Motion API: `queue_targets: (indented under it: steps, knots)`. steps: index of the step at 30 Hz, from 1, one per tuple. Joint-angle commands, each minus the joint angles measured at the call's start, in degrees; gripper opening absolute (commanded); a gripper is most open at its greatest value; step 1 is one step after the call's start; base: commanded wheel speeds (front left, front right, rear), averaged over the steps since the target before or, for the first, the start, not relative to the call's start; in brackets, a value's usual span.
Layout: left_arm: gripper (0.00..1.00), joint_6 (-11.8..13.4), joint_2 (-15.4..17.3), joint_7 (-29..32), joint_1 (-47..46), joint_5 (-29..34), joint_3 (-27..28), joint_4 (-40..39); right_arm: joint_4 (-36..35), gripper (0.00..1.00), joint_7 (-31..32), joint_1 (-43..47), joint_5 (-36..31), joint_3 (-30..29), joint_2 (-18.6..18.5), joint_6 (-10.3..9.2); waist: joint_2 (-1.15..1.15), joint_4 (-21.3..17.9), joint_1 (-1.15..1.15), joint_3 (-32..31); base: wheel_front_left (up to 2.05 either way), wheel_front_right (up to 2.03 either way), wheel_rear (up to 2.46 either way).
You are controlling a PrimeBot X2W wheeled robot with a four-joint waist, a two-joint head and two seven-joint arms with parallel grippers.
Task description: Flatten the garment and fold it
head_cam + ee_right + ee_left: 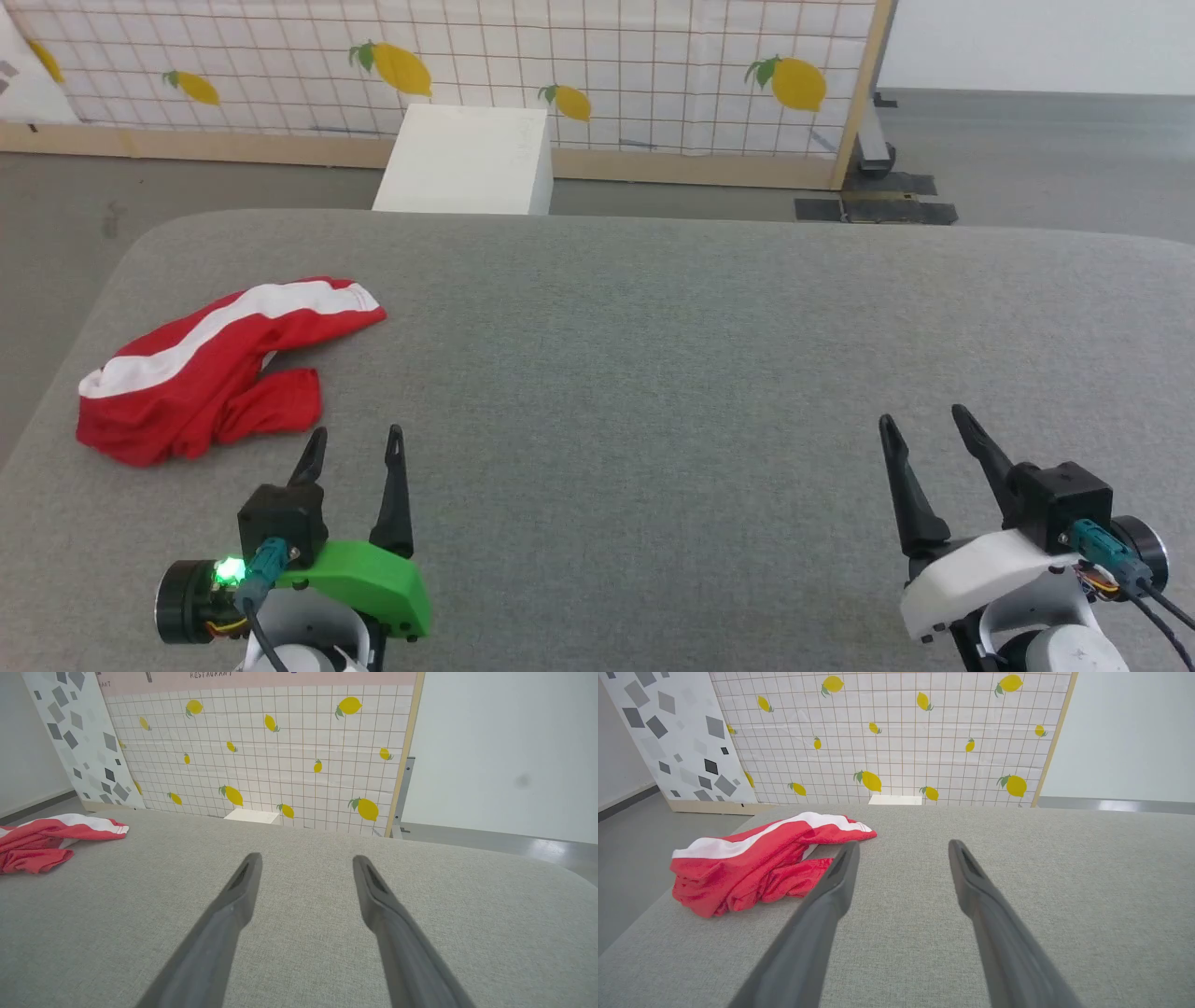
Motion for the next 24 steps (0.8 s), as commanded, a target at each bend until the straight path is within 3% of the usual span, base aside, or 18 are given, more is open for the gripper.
queue_targets:
  steps: [1, 24]
  knots:
    - [1.0, 0.5, 0.1, -0.6, 0.2, -0.8, -0.1, 0.3, 0.4, 1.0, -0.7, 0.2, 0.6, 0.1, 0.0, -0.02, 0.0, 0.8, 0.0, -0.1, 0.0, 0.0, 0.0]
    - [1.0, 1.6, 1.0, -3.3, 0.9, -2.3, -0.3, 1.9, 3.4, 1.0, -3.4, 0.5, 3.2, 0.7, 0.0, -0.04, 0.0, 8.7, 0.0, -0.3, 0.0, 0.0, 0.0]
